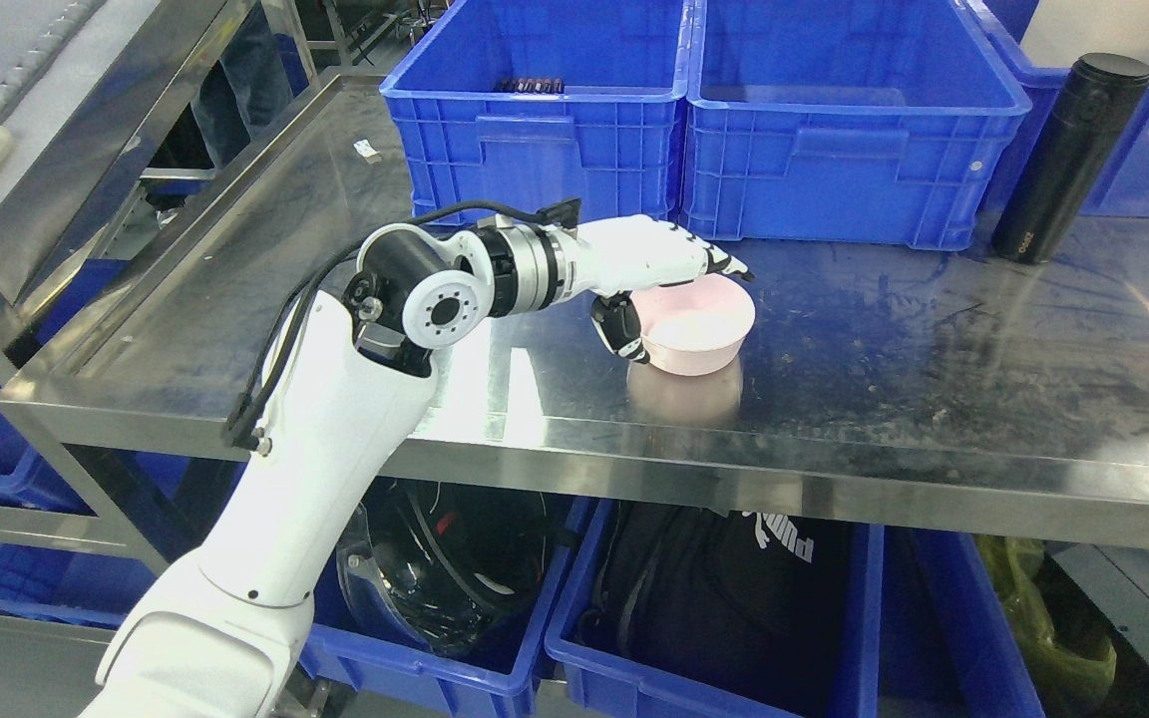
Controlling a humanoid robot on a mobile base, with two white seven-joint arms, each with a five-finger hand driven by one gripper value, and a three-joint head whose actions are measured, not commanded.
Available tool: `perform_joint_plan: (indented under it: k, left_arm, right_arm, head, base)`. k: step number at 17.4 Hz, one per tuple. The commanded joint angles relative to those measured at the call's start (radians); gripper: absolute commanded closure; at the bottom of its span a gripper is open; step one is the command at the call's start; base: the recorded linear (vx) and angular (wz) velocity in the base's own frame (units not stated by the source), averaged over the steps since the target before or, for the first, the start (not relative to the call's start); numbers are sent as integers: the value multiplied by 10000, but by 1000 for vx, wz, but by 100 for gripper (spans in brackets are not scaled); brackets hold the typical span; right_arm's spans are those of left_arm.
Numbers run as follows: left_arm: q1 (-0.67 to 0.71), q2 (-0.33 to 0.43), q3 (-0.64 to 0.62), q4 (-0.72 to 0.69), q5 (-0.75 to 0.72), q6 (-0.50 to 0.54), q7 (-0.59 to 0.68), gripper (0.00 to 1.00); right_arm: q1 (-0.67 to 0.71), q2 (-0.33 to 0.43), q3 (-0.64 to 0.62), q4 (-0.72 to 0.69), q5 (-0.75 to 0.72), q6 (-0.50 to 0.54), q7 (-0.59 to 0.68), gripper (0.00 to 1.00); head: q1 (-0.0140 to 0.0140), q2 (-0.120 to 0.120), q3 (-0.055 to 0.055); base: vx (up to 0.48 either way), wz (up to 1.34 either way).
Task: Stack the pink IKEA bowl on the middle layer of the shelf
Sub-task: 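Close the left hand fingers around the rim of the pink bowl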
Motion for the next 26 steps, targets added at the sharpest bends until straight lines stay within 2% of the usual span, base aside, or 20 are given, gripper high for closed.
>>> perform_joint_plan:
  k: [1, 4, 11, 18, 26]
  left_arm:
    - [-1667, -549, -1606, 1396, -1040, 124, -858, 11]
    - [-2036, -580, -1943, 2193, -994, 124, -1367, 6]
    - [-1991, -1188, -1852, 3729, -1009, -166, -1137, 7]
    - [-2037, -1188, -1882, 3914, -1086, -198, -1168, 13]
    - [-2022, -1188, -1652, 4910, -1070, -473, -969, 27]
  right_arm:
    - [30, -175, 0, -175, 0, 0, -4, 0]
    - [30, -175, 0, -175, 0, 0, -4, 0]
    - [31, -175, 0, -175, 0, 0, -4, 0]
    - [30, -175, 0, -175, 0, 0, -4, 0]
    - [30, -175, 0, -175, 0, 0, -4, 0]
  head:
    - [0, 0, 0]
    - [0, 0, 0]
    - [0, 0, 0]
    - [0, 0, 0]
    - [0, 0, 0]
  base:
    - [0, 0]
    - [0, 0]
    - [0, 0]
    - [0, 0]
    - [0, 0]
